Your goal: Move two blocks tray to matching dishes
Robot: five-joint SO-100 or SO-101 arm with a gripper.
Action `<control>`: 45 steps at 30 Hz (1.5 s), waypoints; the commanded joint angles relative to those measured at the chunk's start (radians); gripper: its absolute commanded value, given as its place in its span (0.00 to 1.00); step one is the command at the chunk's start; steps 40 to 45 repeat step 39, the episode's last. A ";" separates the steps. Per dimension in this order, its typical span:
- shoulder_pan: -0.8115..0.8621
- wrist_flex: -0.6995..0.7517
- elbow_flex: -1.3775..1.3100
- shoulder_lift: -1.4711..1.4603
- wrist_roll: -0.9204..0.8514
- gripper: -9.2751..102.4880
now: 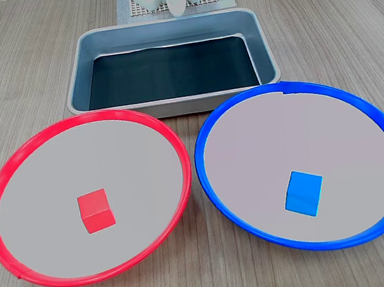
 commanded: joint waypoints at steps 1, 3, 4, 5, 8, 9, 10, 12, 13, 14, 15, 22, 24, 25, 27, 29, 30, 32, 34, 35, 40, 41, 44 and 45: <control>-0.015 0.235 0.006 0.083 -0.002 0.08; -0.006 0.356 0.008 0.140 -0.015 0.08; -0.003 0.417 0.008 0.172 -0.020 0.08; 0.002 0.476 0.008 0.204 -0.026 0.08; 0.002 0.644 0.008 0.299 -0.029 0.08; 0.002 0.698 0.008 0.336 -0.031 0.08; 0.002 0.747 0.008 0.370 -0.034 0.08; 0.002 0.799 0.008 0.400 -0.035 0.08; 0.002 0.801 0.008 0.400 -0.031 0.08; 0.000 0.801 0.008 0.400 -0.028 0.08; 0.003 0.801 0.008 0.400 -0.023 0.08; -0.003 0.802 0.008 0.400 -0.029 0.12; -0.003 0.804 0.008 0.400 -0.029 0.08; -0.003 0.804 0.008 0.400 -0.029 0.08; -0.003 0.804 0.008 0.400 -0.029 0.08; -0.003 0.804 0.008 0.400 -0.029 0.08; -0.003 0.804 0.008 0.400 -0.029 0.08; -0.003 0.804 0.008 0.400 -0.029 0.08; -0.003 0.804 0.008 0.400 -0.029 0.08; -0.003 0.804 0.008 0.400 -0.029 0.08; -0.003 0.804 0.008 0.400 -0.029 0.08; -0.003 0.804 0.008 0.400 -0.029 0.08; -0.003 0.804 0.008 0.400 -0.029 0.08; -0.003 0.804 0.008 0.400 -0.029 0.08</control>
